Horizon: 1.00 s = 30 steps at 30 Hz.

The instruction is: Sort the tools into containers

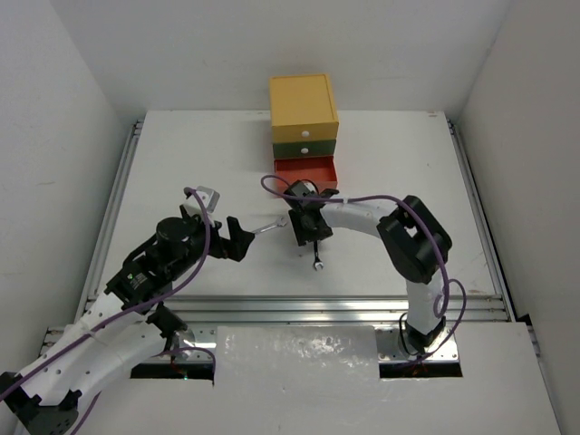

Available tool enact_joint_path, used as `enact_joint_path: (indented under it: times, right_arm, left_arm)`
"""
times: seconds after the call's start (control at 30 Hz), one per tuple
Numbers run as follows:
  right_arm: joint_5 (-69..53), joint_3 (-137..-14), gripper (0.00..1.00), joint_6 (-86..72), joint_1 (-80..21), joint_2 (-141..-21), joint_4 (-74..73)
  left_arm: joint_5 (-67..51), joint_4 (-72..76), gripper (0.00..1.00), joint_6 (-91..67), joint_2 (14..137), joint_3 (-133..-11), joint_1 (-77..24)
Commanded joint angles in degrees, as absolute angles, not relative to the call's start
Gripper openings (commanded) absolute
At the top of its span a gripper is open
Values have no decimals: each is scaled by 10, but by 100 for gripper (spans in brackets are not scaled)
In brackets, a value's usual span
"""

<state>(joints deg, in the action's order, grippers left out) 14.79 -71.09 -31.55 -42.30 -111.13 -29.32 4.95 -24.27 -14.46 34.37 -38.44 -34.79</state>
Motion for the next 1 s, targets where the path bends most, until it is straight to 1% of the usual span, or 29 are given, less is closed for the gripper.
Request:
enact_joint_path:
  times: [0.0, 0.1, 0.17, 0.27, 0.37, 0.43, 0.47, 0.57, 0.63, 0.67, 0.77, 0.8, 0.97]
  right_arm:
    - [113, -750, 51, -308, -412, -1142, -322]
    - [98, -770, 46, -310, -403, -1173, -341]
    - [93, -766, 39, -314, -399, -1181, -345]
    - [95, -753, 32, -320, -393, -1183, -354]
    - [90, -743, 32, -319, -388, -1187, -356]
    - [74, -730, 28, -316, -383, -1187, -346]
    - [68, -723, 23, -314, -382, -1188, -344]
    - [66, -719, 12, -308, -382, -1193, -341]
    - [82, -715, 2, -305, -385, -1185, -338]
    - [87, -710, 0, -298, -389, -1169, -335]
    - [102, -690, 0, -282, -400, -1129, -309]
    - [100, -682, 0, -273, -403, -1093, -297]
    - [79, -622, 0, -196, -414, -990, -181]
  left_arm:
    - [48, -224, 100, -149, 337, -381, -343]
    - [47, -224, 100, -149, 338, -382, -343]
    - [45, -223, 100, -148, 338, -381, -343]
    - [40, -222, 100, -147, 338, -381, -343]
    - [38, -222, 100, -147, 340, -381, -343]
    - [37, -222, 100, -147, 339, -381, -343]
    - [37, -222, 100, -146, 339, -381, -343]
    - [37, -221, 100, -147, 337, -381, -343]
    - [37, -221, 100, -147, 337, -381, -343]
    - [36, -221, 100, -146, 336, -381, -343]
    - [35, -221, 100, -146, 337, -381, -343]
    - [35, -221, 100, -146, 337, -381, -342]
    - [36, -221, 100, -147, 336, -381, -343]
